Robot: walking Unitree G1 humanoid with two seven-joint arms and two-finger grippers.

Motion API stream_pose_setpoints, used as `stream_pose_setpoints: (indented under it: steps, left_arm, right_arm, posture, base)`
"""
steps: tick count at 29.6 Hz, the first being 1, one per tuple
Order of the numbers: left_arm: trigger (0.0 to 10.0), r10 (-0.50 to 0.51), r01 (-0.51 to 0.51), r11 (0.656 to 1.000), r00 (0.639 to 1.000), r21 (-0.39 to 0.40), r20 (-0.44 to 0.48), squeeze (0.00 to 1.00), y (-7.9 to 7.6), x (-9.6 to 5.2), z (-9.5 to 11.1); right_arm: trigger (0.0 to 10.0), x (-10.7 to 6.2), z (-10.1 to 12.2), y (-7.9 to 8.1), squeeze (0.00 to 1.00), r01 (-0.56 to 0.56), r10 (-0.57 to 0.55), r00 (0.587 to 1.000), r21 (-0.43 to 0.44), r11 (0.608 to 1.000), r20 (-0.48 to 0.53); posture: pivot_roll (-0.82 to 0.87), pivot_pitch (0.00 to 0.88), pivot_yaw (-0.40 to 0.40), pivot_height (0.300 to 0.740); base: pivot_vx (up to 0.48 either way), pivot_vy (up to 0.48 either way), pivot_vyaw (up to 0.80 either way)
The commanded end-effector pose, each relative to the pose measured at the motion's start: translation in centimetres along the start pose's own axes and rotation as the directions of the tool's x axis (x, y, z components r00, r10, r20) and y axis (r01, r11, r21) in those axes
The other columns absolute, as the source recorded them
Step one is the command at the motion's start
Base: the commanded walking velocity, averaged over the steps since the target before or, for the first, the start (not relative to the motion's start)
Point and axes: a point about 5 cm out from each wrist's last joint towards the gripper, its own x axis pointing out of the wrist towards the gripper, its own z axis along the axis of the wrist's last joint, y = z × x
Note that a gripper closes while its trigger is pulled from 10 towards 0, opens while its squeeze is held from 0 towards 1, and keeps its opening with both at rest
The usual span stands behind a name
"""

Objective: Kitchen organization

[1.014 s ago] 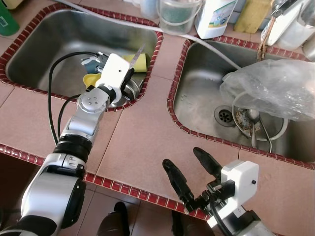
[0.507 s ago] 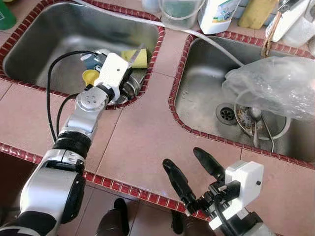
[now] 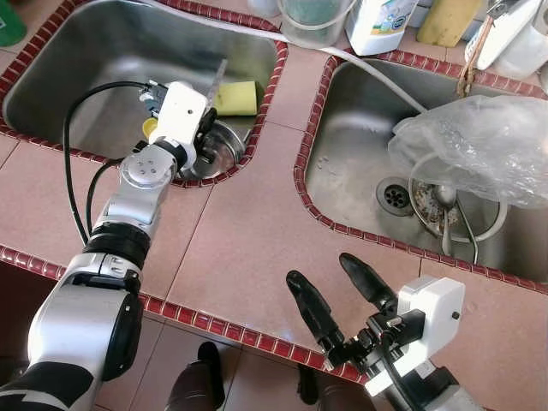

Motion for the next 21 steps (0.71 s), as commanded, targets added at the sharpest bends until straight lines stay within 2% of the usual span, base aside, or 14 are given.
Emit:
stream_pose_setpoints:
  steps: [1,16,21]
  left_arm:
    - [10.0,-0.010,0.010,1.000,1.000,-0.006,-0.019,1.00,0.0,-0.2,-0.6]
    - [10.0,0.003,-0.003,1.000,1.000,-0.024,0.005,1.00,0.6,-0.2,-0.2]
    - [10.0,0.027,-0.022,0.997,0.997,-0.070,0.068,1.00,1.1,-0.7,0.6]
  right_arm:
    - [10.0,-0.4,0.3,0.3,0.00,-0.003,0.003,1.000,-0.001,1.000,0.001]
    - [10.0,0.2,0.2,-0.2,0.00,0.007,-0.007,1.000,-0.011,1.000,0.016]
    - [10.0,1.2,1.2,-1.4,0.00,0.084,-0.074,0.992,-0.101,0.991,0.102]
  posture:
    - [-0.27,0.418,-0.018,0.740]
    - [-0.25,0.398,-0.010,0.740]
    - [-0.24,0.381,0.000,0.740]
  base:
    - [0.000,0.000,0.00]
    - [0.000,0.000,0.00]
    - [0.000,0.000,0.00]
